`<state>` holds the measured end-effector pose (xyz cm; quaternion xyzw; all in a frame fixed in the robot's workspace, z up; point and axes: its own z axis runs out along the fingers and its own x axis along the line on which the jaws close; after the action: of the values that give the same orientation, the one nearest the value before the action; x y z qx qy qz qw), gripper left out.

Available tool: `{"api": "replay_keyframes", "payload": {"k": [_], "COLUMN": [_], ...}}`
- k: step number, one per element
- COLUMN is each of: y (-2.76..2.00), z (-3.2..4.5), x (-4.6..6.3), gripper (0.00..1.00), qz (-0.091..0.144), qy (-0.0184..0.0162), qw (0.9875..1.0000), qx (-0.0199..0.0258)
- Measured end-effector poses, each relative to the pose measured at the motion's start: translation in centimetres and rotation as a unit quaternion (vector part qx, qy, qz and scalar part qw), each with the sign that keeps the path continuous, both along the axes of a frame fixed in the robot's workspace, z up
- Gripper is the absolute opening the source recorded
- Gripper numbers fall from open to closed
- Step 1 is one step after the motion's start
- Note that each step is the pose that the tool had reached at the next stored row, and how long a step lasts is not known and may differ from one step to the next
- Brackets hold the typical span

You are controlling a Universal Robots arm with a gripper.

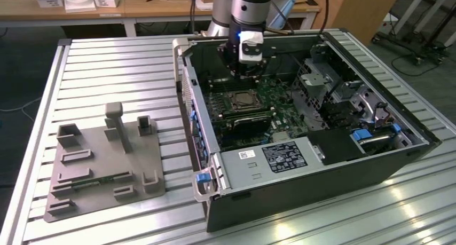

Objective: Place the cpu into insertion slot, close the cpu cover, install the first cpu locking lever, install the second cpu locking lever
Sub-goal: 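Install the first cpu locking lever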

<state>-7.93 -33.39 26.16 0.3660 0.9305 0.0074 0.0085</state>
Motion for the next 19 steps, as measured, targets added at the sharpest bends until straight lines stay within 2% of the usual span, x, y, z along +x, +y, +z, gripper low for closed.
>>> {"api": "replay_keyframes", "payload": {"k": [9, 12, 16, 19], "y": [0.00, 0.01, 0.00, 0.00], "z": [0.00, -0.02, -0.04, -0.04], "x": [-3.3, -3.4, -3.5, -4.2], "gripper": [0.10, 0.10, 0.10, 0.10], "qz": [0.003, 0.022, 0.056, 0.060], "qy": [0.0000, 0.0000, 0.0000, 0.0000], "qw": [1.0000, 0.9998, 0.9984, 0.9982], "qx": [0.0001, 0.0000, 0.0000, 0.0000]}}
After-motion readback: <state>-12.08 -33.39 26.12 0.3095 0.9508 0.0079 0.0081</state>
